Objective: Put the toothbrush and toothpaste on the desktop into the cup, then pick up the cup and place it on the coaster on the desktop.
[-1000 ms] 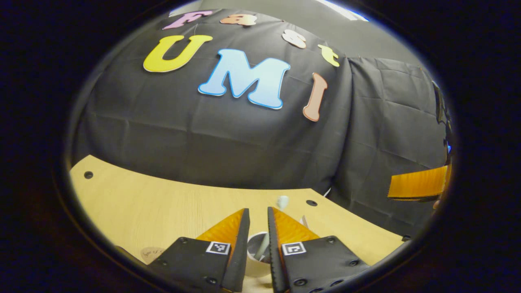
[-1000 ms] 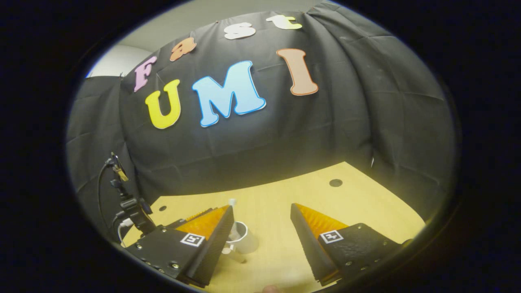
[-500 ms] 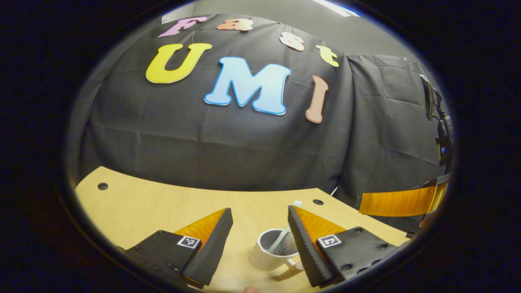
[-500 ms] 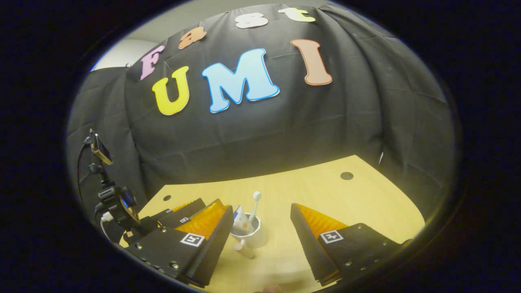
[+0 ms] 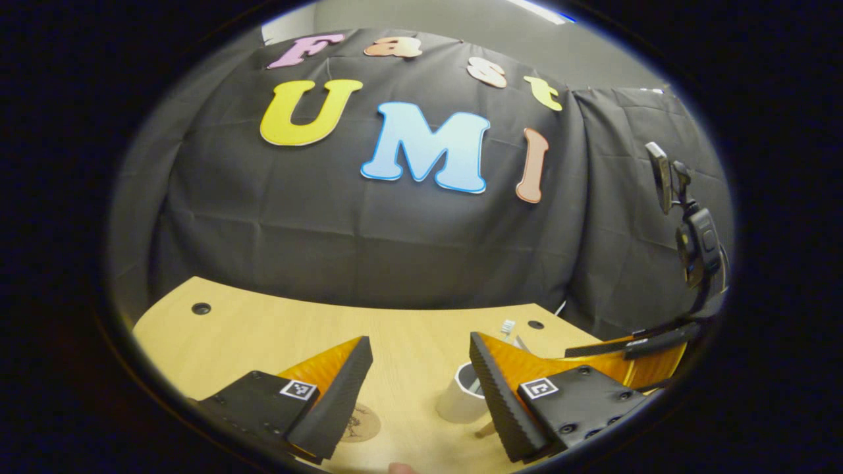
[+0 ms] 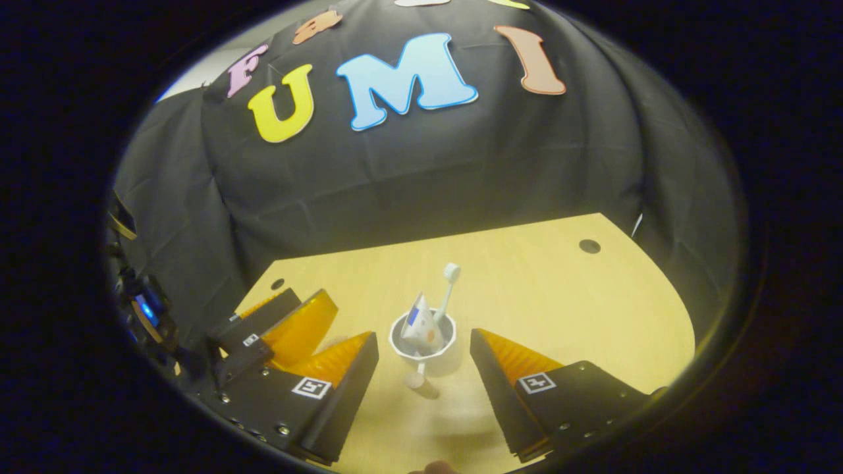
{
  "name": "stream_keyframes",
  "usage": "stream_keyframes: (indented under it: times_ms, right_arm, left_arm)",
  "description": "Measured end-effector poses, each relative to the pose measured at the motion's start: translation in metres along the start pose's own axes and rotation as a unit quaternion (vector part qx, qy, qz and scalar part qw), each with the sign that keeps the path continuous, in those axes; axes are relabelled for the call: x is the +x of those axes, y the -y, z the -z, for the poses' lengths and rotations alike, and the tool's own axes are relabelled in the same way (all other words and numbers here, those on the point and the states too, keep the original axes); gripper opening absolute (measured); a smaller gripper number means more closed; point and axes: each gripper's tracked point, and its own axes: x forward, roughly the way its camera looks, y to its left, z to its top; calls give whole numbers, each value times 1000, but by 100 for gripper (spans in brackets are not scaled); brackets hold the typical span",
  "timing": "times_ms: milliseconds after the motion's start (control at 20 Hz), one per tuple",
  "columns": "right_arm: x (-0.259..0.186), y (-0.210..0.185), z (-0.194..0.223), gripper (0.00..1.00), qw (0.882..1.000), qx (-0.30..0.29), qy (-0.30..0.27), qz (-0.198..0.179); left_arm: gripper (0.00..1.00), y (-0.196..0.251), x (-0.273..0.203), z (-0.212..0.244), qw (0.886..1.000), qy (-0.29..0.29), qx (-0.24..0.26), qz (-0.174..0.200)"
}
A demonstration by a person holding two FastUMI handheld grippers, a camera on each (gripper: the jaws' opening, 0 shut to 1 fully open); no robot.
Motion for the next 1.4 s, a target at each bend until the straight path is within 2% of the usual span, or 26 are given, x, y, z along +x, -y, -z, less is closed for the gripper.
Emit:
stream_keyframes:
  times_ms: [200, 250, 400, 900, 1050, 1100, 1150, 1400]
  right_arm:
    - [14, -1, 15, 88, 998, -10, -51, 22]
    - [18, 1, 20, 85, 998, -12, -63, 30]
    - [28, 0, 31, 88, 994, -13, -102, 38]
    - [53, 3, 68, 88, 971, -44, -224, 68]
    - [65, 4, 80, 88, 964, -45, -252, 77]
    - [67, 3, 80, 87, 962, -39, -258, 75]
    - [69, 3, 83, 88, 961, -33, -266, 73]
    - [81, 7, 89, 88, 953, -37, -289, 82]
  left_arm:
    - [96, -11, -15, -9, 1000, 9, 4, -19]
    - [96, -14, -18, -10, 1000, 11, 6, -25]
    - [96, -20, -29, -16, 999, 17, 4, -35]
    - [96, -22, -55, -15, 999, 6, -14, -45]
    - [96, -23, -60, -15, 999, 3, -15, -49]
    - [93, -24, -62, -16, 999, 3, -16, -49]
    - [96, -25, -63, -16, 999, 3, -15, -50]
    - [96, -30, -66, -15, 998, 2, -17, -55]
